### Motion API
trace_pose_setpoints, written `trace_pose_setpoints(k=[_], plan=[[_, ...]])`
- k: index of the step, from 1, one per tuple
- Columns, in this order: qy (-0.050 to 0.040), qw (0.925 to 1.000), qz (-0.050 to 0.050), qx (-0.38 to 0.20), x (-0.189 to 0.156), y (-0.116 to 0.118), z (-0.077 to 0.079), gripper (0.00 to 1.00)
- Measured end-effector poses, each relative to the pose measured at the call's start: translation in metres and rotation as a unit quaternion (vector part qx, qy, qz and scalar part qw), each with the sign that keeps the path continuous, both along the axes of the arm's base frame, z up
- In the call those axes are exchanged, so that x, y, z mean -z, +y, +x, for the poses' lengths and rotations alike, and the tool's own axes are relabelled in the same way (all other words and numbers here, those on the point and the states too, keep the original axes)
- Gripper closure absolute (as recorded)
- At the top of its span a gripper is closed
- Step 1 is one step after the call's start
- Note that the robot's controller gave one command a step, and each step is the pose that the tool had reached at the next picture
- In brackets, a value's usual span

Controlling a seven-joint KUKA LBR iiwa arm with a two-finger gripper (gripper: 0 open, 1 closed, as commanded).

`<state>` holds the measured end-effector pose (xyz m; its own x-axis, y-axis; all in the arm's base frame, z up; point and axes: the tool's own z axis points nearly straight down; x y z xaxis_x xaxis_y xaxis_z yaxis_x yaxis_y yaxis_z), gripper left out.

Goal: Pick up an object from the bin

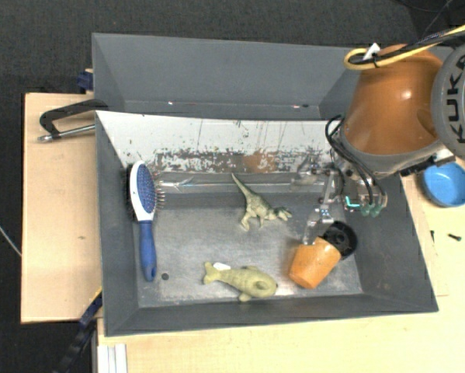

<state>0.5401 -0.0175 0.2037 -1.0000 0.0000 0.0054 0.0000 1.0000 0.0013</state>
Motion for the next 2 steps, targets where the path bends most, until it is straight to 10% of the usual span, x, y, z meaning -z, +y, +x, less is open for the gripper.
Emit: trace_pose_setpoints(k=[1,2], plan=[[-0.0011,0.9998,0.000,-0.019,0.110,-0.059,-0.010,0.00],[-0.0034,0.9945,0.000,0.105,0.126,0.009,-0.007,0.00]])
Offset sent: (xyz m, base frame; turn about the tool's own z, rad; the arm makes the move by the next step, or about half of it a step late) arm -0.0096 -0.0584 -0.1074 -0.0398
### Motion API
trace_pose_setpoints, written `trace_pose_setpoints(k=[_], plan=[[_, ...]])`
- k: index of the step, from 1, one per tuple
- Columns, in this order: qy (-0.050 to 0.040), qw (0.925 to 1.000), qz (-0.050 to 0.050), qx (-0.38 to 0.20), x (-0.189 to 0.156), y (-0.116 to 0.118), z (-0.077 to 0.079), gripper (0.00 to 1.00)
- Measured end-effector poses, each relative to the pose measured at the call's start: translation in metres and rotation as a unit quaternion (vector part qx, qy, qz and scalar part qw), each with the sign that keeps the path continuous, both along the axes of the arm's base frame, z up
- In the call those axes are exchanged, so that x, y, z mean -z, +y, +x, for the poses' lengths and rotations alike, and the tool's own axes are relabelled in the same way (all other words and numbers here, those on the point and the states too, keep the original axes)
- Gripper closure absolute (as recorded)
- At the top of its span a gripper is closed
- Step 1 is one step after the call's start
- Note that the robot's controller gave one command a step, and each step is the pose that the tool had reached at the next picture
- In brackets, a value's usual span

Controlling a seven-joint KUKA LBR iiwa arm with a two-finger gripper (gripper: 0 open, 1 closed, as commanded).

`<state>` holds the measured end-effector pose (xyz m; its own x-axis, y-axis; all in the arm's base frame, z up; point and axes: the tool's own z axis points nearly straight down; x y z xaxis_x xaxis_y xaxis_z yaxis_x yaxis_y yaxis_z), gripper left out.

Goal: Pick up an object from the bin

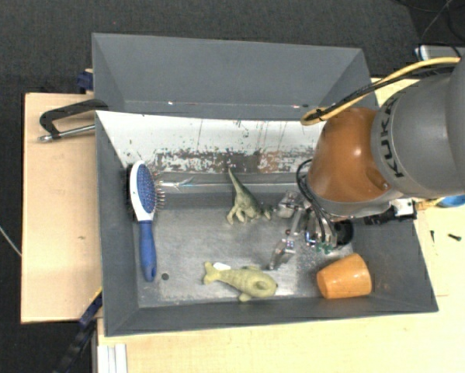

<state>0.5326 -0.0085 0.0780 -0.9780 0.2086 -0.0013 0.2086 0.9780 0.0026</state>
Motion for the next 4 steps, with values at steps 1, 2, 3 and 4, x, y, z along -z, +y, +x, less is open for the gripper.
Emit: trace_pose_setpoints(k=[1,2,3,4], plan=[[-0.0058,0.9991,0.001,0.042,-0.055,0.042,0.073,0.00],[-0.0007,0.9894,0.000,0.145,0.005,0.047,0.064,0.00],[-0.0051,0.9895,0.000,0.145,0.002,0.046,0.066,1.00],[-0.0055,1.0000,-0.001,-0.008,-0.155,0.046,0.071,1.00]])
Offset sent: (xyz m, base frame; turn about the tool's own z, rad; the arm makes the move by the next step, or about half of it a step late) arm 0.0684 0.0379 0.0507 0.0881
